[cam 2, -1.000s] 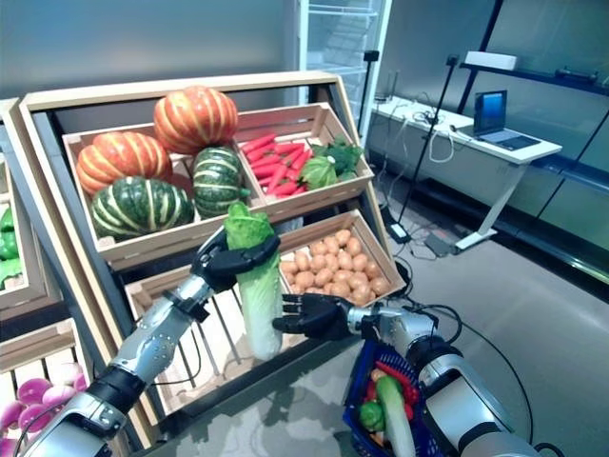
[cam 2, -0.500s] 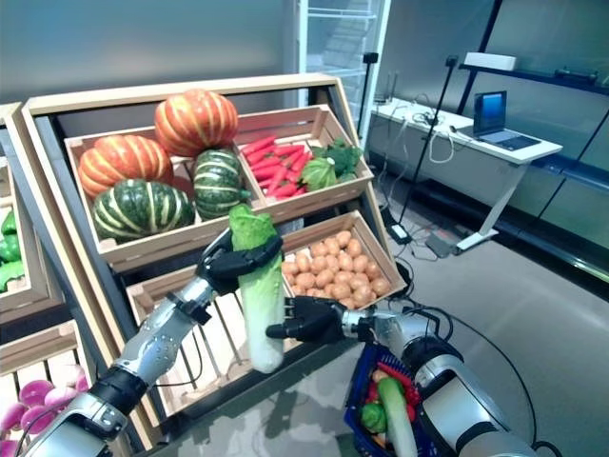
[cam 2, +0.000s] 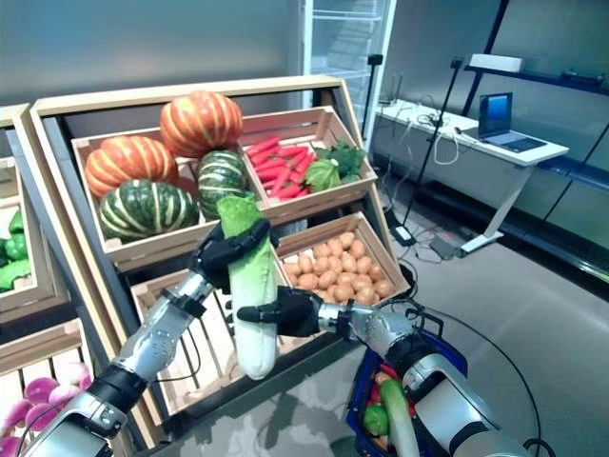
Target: Put vegetables into the basket
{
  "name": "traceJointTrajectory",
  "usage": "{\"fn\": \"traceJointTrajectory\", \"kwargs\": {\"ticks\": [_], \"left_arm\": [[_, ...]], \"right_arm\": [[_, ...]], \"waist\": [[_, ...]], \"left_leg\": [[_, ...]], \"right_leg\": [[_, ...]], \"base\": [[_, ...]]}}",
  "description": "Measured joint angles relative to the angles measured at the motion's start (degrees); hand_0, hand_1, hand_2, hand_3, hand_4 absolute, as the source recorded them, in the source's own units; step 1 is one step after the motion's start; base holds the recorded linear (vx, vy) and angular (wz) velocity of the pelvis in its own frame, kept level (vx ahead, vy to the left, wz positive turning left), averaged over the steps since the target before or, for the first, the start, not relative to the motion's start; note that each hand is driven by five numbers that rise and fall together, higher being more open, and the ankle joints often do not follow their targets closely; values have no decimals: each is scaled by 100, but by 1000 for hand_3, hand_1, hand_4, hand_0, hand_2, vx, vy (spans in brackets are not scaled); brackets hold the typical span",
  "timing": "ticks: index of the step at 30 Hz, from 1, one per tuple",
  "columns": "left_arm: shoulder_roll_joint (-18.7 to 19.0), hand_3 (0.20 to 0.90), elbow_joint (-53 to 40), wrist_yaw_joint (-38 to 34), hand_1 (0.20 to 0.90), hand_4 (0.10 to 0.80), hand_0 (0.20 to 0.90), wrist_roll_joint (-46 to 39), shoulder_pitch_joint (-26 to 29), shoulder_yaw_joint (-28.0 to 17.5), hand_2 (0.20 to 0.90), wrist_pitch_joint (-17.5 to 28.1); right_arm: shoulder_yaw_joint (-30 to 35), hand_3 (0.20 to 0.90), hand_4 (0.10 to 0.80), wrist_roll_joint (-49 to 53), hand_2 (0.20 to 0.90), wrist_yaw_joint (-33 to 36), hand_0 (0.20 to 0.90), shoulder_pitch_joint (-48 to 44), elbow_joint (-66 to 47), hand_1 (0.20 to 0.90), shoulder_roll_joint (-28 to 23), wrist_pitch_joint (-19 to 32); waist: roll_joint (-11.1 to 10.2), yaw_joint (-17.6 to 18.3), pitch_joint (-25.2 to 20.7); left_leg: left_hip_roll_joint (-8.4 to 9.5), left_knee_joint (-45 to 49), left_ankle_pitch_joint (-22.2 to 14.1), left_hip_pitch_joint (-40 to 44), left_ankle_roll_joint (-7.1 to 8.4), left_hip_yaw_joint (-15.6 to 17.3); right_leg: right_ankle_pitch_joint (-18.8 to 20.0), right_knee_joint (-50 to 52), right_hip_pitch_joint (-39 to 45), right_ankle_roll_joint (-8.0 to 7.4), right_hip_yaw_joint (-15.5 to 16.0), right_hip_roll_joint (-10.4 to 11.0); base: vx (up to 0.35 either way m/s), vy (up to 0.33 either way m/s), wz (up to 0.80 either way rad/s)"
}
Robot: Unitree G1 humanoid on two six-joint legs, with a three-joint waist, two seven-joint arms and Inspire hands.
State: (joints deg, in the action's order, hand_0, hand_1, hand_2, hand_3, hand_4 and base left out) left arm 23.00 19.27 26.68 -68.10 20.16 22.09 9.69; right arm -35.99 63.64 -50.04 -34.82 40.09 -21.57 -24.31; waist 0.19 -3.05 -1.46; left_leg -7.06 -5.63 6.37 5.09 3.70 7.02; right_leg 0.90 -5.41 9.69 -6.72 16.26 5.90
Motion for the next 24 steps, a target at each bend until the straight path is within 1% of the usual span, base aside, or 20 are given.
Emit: {"fn": "traceJointTrajectory", "kwargs": {"ticks": [9,10,11,16,18,19,24], "left_arm": [[-3,300,-6,-75,300,400,300,45,0,30,300,-41],[-3,411,-6,-102,411,474,411,72,0,36,411,-69],[-2,900,-6,-130,900,800,900,101,0,52,900,-101],[-14,900,-4,-280,900,800,900,255,-1,43,900,-299],[65,900,0,-308,900,800,900,348,-2,39,900,-350],[80,900,1,-316,900,800,900,524,-5,43,900,-425],[142,900,131,-311,900,800,900,989,-53,129,900,-656]], "right_arm": [[18,300,400,-21,300,-23,300,0,70,300,-7,-106],[23,300,400,-37,300,-66,300,-1,130,300,-8,-110],[26,300,400,-64,300,-133,300,-1,214,300,-20,-113],[181,300,400,-364,300,-338,300,19,507,300,7,-121],[276,300,400,-529,300,-346,300,33,584,300,-16,-121],[412,300,400,-761,300,-347,300,58,648,300,-37,-114],[653,300,400,-1232,300,-346,300,204,972,300,-278,-87]], "waist": [[-39,79,-32],[-51,87,-39],[-63,93,-48],[-86,142,-63],[-86,157,-63],[-89,155,-65],[-92,219,-66]], "left_leg": [[-2,0,-6,-1,-11,5],[-2,0,-6,-1,-11,9],[-2,0,-7,0,-12,12],[-6,0,-13,4,-19,52],[-8,0,-16,6,-21,108],[-8,0,-24,11,-28,132],[-10,0,-39,15,-38,232]], "right_leg": [[-8,1,-6,12,-4,-1],[-8,1,-9,12,-7,-1],[-8,1,-10,12,-10,-1],[-9,2,-28,14,-41,1],[-8,4,-51,14,-75,1],[-7,2,-75,14,-135,2],[-5,2,-129,10,-233,6]], "base": [[0,0,0],[0,0,0],[0,0,0],[-4,8,-2],[-4,12,-10],[-6,17,-14],[-4,9,-11]]}}
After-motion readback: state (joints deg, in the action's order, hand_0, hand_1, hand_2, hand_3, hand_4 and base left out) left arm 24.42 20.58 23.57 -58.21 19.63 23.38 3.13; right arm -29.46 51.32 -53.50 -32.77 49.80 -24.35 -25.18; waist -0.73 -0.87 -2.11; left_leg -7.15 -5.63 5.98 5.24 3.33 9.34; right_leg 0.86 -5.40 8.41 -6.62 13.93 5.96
